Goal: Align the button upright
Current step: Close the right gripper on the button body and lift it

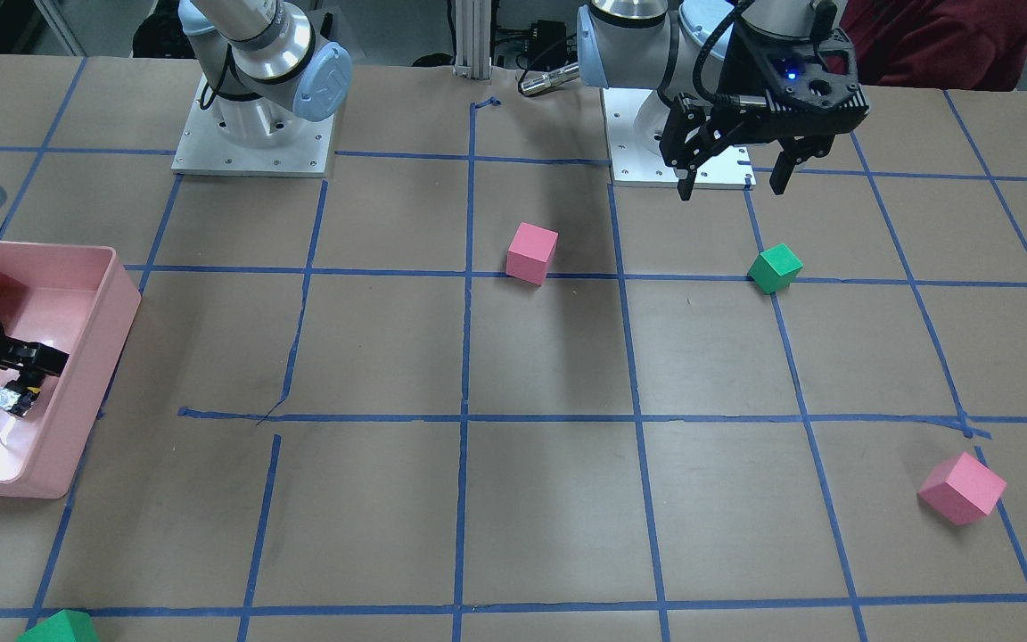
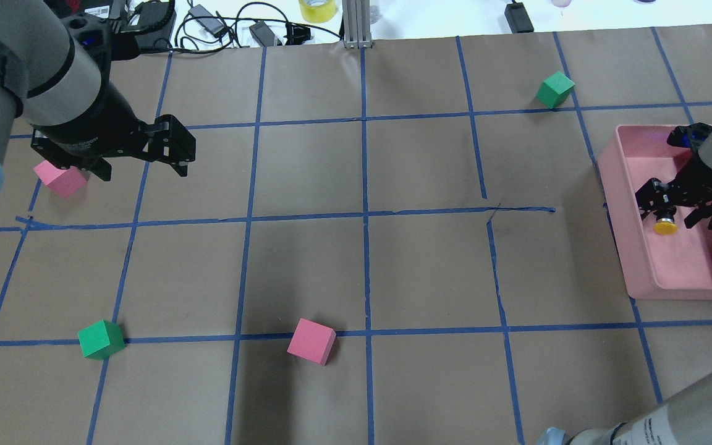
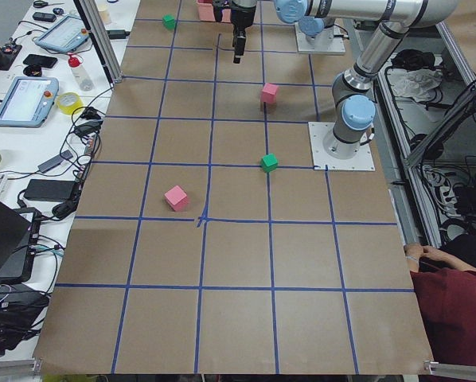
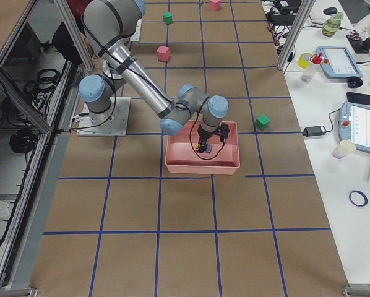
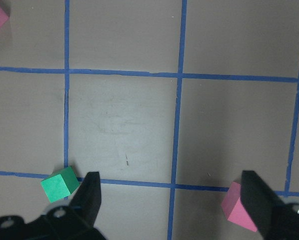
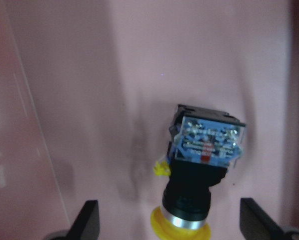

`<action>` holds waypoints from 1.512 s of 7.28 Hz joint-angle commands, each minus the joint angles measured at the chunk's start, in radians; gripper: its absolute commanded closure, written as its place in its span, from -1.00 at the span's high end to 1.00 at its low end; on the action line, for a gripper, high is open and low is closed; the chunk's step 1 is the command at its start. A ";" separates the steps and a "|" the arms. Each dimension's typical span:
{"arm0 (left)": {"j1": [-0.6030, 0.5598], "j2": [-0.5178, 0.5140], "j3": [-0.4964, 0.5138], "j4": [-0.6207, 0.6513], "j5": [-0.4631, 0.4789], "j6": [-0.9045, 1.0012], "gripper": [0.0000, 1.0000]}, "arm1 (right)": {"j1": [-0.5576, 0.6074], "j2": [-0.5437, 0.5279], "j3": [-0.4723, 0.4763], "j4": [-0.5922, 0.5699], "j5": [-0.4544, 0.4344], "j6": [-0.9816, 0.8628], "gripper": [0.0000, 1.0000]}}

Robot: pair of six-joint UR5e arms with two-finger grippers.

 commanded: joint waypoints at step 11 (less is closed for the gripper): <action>-0.001 0.006 -0.005 -0.028 0.004 0.000 1.00 | -0.017 -0.168 -0.144 0.254 -0.006 0.013 -1.00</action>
